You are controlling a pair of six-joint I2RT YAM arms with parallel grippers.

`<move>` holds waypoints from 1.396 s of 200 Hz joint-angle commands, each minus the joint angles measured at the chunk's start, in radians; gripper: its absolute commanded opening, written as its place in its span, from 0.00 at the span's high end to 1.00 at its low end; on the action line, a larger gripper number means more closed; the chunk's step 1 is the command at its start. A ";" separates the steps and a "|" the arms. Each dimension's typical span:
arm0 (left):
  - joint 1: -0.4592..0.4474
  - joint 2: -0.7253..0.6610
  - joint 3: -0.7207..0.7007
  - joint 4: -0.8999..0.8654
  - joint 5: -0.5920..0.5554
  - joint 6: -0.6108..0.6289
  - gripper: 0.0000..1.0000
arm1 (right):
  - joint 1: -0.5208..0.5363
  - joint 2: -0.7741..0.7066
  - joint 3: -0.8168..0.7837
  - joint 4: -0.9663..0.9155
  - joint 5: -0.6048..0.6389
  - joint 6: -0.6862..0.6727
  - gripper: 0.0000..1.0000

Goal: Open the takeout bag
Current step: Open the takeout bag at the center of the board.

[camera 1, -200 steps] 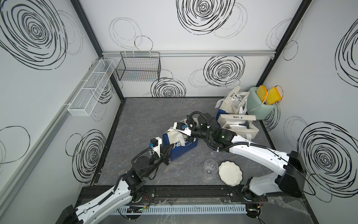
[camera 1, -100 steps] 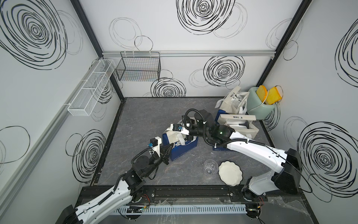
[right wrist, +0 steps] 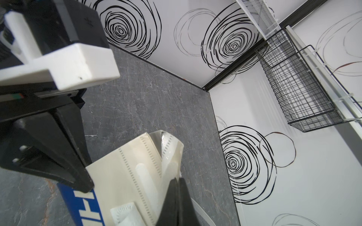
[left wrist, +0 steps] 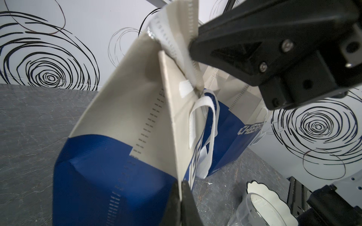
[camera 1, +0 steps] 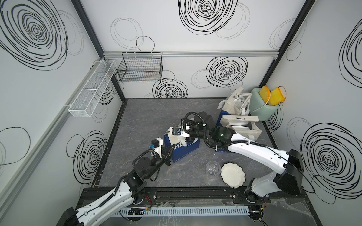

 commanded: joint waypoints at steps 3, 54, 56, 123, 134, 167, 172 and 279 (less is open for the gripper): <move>-0.008 -0.008 0.019 -0.003 0.008 -0.001 1.00 | -0.010 -0.009 0.052 0.090 0.094 -0.053 1.00; -0.008 -0.005 0.020 -0.003 0.006 0.003 1.00 | 0.006 0.004 0.056 0.090 0.150 -0.115 1.00; -0.008 -0.004 0.020 -0.004 0.006 0.003 1.00 | 0.007 0.005 0.055 0.090 0.155 -0.117 1.00; -0.009 -0.011 0.019 -0.009 0.006 0.001 1.00 | 0.010 0.008 0.077 0.059 0.172 -0.148 1.00; -0.008 -0.013 0.019 -0.012 0.005 0.001 1.00 | 0.010 0.004 0.072 0.069 0.180 -0.148 1.00; -0.009 -0.012 0.016 -0.010 0.004 0.001 1.00 | 0.008 -0.007 0.072 0.076 0.181 -0.149 1.00; -0.009 -0.011 0.016 -0.008 0.004 0.001 1.00 | 0.008 -0.007 0.072 0.077 0.183 -0.150 1.00; -0.008 -0.003 0.018 -0.011 -0.008 -0.002 1.00 | 0.008 -0.121 -0.050 0.116 0.135 -0.074 0.84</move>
